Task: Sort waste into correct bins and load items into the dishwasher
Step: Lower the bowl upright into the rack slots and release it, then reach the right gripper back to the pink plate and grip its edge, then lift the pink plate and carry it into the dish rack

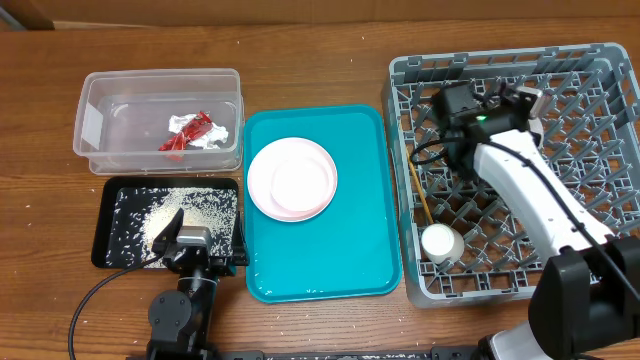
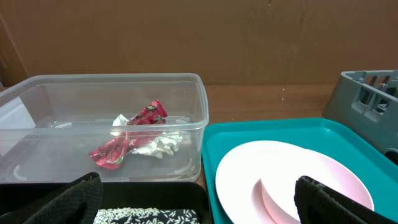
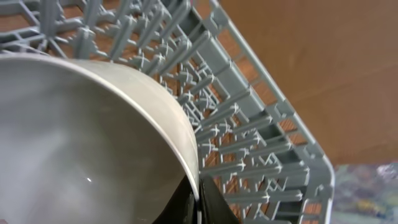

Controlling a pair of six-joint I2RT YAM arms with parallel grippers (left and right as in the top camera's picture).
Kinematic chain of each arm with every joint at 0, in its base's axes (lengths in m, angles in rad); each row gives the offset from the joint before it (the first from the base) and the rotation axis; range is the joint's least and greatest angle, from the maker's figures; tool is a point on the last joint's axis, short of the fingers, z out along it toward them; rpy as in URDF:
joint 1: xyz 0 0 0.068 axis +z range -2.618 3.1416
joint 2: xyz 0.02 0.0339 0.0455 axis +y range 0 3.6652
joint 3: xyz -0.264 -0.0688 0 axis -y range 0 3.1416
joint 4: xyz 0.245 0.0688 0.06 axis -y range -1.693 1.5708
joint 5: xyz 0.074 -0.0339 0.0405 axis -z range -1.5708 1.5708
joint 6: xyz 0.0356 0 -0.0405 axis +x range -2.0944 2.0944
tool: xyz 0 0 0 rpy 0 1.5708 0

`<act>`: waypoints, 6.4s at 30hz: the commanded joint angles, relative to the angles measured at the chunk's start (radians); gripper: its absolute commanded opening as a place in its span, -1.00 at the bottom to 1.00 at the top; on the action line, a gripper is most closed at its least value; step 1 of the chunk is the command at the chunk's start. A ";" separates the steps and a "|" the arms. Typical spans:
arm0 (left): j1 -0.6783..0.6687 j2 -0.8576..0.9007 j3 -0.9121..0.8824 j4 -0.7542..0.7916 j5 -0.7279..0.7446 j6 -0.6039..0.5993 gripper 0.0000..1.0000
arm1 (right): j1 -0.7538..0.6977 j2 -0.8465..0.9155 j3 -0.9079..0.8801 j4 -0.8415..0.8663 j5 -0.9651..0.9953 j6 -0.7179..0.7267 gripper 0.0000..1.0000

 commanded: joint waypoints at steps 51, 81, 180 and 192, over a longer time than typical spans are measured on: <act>0.010 -0.007 -0.003 0.003 -0.013 0.019 1.00 | -0.040 0.056 -0.054 0.088 0.127 -0.183 -0.92; 0.010 -0.007 -0.003 0.003 -0.013 0.019 1.00 | 0.164 0.035 0.217 -0.145 -0.511 -0.124 0.40; 0.010 -0.007 -0.003 0.003 -0.013 0.019 1.00 | -0.155 0.023 -0.041 -0.047 0.170 -0.025 -0.92; 0.010 -0.007 -0.003 0.003 -0.013 0.019 0.99 | -0.191 0.031 -0.058 -0.036 0.039 -0.024 -0.92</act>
